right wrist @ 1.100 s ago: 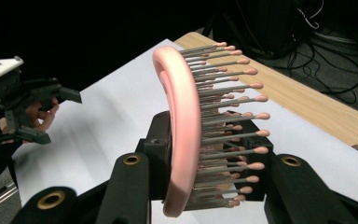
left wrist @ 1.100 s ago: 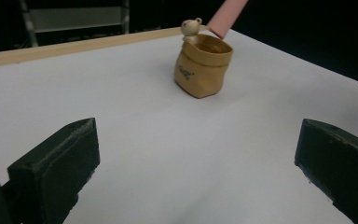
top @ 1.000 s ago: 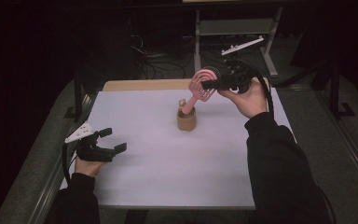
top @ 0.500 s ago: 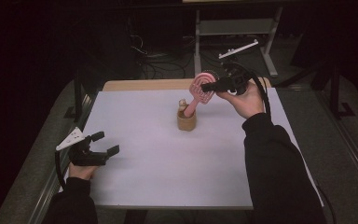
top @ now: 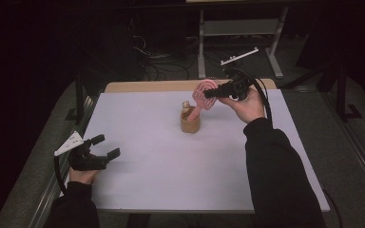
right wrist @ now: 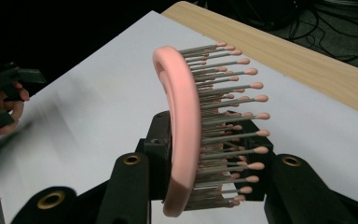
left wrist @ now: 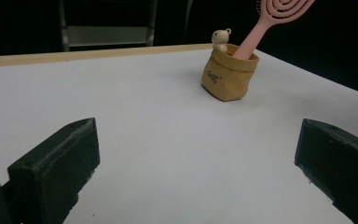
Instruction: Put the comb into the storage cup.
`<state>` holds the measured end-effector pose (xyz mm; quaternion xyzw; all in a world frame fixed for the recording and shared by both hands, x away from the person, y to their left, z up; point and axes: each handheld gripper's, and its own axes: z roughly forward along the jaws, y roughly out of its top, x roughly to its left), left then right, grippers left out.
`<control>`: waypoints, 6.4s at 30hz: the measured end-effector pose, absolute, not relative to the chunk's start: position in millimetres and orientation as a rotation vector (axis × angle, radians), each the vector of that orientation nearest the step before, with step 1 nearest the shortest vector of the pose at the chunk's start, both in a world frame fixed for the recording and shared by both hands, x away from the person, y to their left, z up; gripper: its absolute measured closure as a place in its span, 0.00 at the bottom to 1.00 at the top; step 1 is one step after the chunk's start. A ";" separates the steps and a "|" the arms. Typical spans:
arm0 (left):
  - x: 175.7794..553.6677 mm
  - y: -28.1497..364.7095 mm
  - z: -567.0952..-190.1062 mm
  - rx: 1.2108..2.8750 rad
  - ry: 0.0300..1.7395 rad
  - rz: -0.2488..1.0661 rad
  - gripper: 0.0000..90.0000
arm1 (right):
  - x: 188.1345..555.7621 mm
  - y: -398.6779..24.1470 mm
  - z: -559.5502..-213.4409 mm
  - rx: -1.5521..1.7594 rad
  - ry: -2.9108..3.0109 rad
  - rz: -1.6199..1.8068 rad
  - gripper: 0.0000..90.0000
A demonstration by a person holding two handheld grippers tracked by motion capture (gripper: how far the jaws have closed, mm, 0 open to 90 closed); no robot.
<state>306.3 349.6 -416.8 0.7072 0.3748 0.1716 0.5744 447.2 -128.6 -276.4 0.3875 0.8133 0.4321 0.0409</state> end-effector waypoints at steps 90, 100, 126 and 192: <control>312.7 343.9 -420.3 1.685 0.886 0.358 0.00 | 436.4 -204.9 -318.7 1.388 2.313 1.476 0.00; 313.8 343.0 -421.6 1.698 0.879 0.361 0.00 | 428.7 -218.0 -329.6 1.395 2.319 1.449 0.00; 315.1 342.3 -422.9 1.703 0.881 0.359 0.00 | 383.8 -240.6 -343.2 1.296 2.287 1.483 0.00; 318.4 338.8 -429.8 1.740 0.883 0.296 0.00 | 285.4 -268.5 -436.5 1.264 2.165 1.268 0.00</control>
